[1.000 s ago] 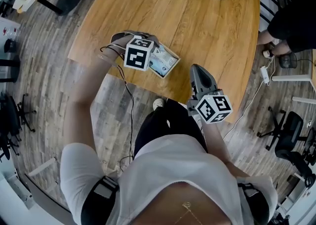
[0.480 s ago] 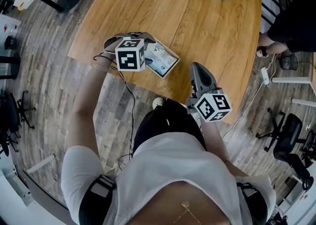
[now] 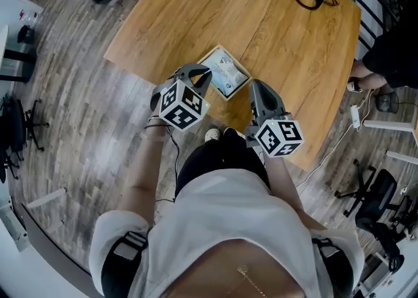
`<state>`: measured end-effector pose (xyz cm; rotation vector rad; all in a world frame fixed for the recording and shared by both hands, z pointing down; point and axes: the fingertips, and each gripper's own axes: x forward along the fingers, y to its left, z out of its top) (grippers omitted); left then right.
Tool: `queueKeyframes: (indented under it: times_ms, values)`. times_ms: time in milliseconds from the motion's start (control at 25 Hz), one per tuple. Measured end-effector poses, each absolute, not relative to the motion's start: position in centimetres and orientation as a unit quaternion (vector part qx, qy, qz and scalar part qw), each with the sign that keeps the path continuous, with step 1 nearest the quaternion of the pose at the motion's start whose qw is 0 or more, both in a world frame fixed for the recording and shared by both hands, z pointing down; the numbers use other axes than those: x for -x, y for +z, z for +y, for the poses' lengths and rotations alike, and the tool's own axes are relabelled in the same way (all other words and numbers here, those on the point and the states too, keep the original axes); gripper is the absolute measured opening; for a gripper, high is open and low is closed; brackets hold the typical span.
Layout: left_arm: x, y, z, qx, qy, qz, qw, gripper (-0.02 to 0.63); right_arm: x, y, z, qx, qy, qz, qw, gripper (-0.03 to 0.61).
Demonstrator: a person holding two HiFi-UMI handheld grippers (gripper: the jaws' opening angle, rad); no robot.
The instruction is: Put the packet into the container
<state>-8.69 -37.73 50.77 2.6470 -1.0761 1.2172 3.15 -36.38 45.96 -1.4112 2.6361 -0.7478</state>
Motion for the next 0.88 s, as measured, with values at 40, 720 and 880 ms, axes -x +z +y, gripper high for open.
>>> queueKeyframes:
  times_ms: [40,720,880]
  values:
    - [8.7,50.4,-37.4,-0.85,0.373,-0.369,0.036,0.011,-2.8,46.0,-36.3,0.455,-0.24,0.857,0.027,0.012]
    - [8.0,48.8,-32.0,-0.825,0.214,-0.493,0.172,0.009,0.8,46.6,-33.8,0.426,-0.189,0.884,-0.034,0.011]
    - [8.0,48.5,-31.9,-0.828,0.207,-0.492,0.168,0.009,1.2,46.5,-33.6,0.422,-0.185,0.887,-0.036,0.011]
